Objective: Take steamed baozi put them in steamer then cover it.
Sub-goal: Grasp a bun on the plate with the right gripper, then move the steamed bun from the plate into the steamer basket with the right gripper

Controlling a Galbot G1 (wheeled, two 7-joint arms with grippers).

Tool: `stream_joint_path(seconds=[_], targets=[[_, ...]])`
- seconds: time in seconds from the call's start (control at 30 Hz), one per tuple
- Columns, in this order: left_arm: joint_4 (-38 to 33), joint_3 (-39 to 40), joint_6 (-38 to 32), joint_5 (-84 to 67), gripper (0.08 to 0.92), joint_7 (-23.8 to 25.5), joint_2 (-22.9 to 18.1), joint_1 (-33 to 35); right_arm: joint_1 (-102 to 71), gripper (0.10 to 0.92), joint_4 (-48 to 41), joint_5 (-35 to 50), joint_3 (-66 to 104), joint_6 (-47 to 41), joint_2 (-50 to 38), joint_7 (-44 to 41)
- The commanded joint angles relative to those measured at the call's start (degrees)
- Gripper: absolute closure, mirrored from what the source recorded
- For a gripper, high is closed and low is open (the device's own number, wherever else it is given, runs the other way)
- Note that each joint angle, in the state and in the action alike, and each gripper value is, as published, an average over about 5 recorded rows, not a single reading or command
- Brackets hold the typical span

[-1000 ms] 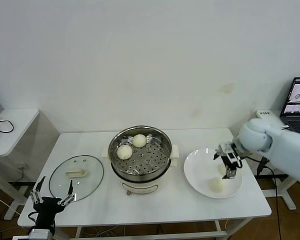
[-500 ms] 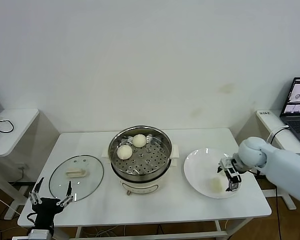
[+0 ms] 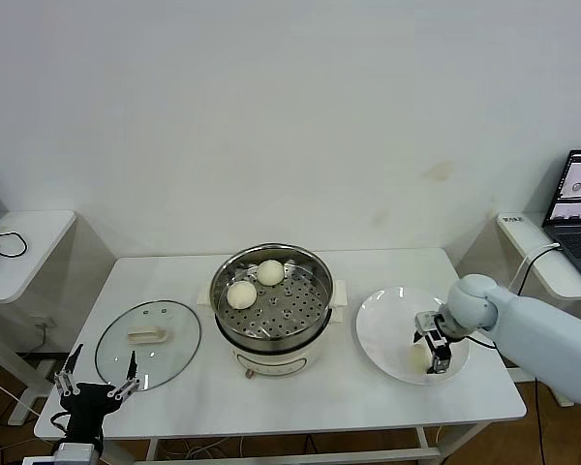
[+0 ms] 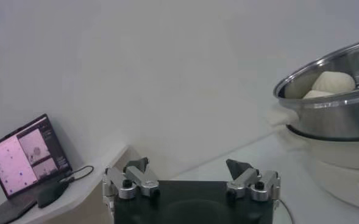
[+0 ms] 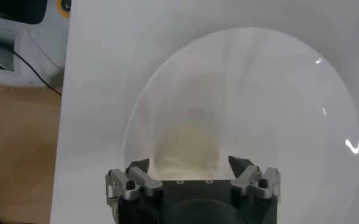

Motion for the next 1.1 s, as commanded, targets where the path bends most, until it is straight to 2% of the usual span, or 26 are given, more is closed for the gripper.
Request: stream_joint_path(seconds=[0.03, 0.3, 0.4, 0.77, 1.1], targets=[[0.14, 0.07, -0.04, -0.05, 0.177, -0.02, -0.06, -0.08, -1.21, 0.298, -1.61, -0.52, 0.77, -0.23, 1.46, -0.10], [0.33, 0.03, -0.05, -0.16, 0.177, -0.04, 0.13, -0.33, 1.70, 0.428, -0.38, 0.34, 0.63, -0.52, -0.18, -2.34], [0.31, -0.04, -0.05, -0.25, 0.177, -0.01, 0.30, -0.51, 4.83, 0.455, 0.38, 1.47, 0.03, -0.61, -1.13, -3.42], [0.15, 0.30, 0.00, -0.48, 0.177, 0.11, 0.97, -1.44, 23.24, 0.453, 2.01, 9.42, -3.57, -1.80, -1.59, -4.63], [0.63, 0.72, 0.21, -0.54, 0.177, 0.27, 1.58, -2.32, 41.05, 0.448, -0.27, 17.06, -13.05, -3.18, 10.89, -3.15]])
